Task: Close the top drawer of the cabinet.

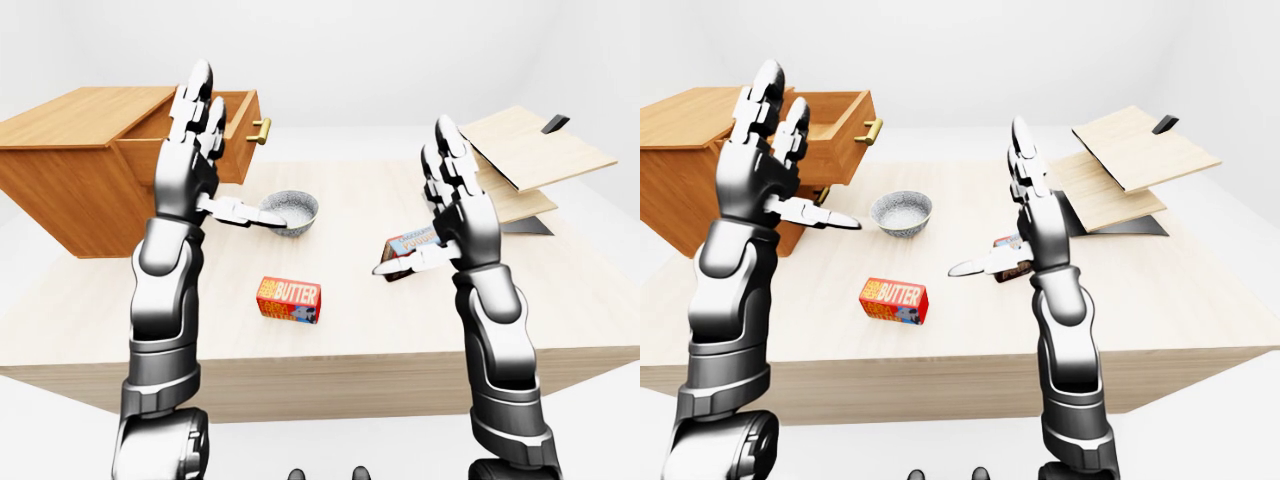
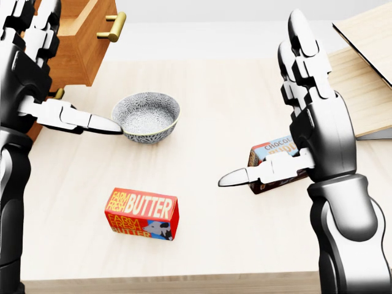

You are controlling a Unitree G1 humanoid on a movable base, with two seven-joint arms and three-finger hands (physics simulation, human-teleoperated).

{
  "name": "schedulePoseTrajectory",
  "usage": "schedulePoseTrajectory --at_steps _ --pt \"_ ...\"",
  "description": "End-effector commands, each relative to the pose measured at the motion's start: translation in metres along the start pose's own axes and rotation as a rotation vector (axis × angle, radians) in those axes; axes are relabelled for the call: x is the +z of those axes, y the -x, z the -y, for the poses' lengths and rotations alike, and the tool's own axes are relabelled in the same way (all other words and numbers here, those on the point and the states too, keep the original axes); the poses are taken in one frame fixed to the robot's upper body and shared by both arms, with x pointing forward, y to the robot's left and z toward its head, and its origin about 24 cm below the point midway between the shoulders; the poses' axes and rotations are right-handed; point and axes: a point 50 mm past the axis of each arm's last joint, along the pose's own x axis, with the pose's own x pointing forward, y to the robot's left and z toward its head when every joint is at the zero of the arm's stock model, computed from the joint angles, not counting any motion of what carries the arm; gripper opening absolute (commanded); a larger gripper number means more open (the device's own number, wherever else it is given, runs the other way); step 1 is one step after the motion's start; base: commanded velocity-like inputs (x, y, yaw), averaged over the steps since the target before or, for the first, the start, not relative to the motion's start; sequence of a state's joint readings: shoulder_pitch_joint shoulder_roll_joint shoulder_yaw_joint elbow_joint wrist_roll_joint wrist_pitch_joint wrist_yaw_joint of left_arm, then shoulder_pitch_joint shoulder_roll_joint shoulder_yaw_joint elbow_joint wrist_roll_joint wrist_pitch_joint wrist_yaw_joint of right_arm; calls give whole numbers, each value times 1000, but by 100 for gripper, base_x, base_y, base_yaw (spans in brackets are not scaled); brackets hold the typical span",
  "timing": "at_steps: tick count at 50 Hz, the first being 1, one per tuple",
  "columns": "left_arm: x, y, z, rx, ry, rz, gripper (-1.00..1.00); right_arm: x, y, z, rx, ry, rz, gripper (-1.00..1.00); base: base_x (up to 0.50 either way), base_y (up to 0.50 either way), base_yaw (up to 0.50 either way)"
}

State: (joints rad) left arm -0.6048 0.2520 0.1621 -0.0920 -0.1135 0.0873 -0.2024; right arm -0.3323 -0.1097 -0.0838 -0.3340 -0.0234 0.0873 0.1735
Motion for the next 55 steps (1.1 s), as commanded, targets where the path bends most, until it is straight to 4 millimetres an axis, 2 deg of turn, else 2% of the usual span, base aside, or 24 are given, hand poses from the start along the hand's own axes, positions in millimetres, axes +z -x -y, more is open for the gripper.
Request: schedulePoseTrajectory --at_steps 1,13,22,33,37,47,55 --pt "16 -5 -2 0 -12 63 100 7 -3 1 10 -3 33 100 0 0 0" --pt "15 -3 -2 -6 -15 58 100 10 0 -2 21 6 41 100 0 0 0" --pt "21 0 1 -18 -16 87 100 11 3 -5 41 2 44 100 8 0 0" --pt "20 1 2 -26 -18 83 100 3 4 -5 40 -6 11 100 21 0 0" --pt "19 2 3 -35 -20 81 100 -5 4 -4 33 -12 -24 100 23 0 0" --pt "17 4 6 -42 -25 70 100 -1 7 -4 41 -7 -10 100 23 0 0" --pt "14 6 6 -49 -33 59 100 -9 6 -4 22 -9 -44 100 21 0 0"
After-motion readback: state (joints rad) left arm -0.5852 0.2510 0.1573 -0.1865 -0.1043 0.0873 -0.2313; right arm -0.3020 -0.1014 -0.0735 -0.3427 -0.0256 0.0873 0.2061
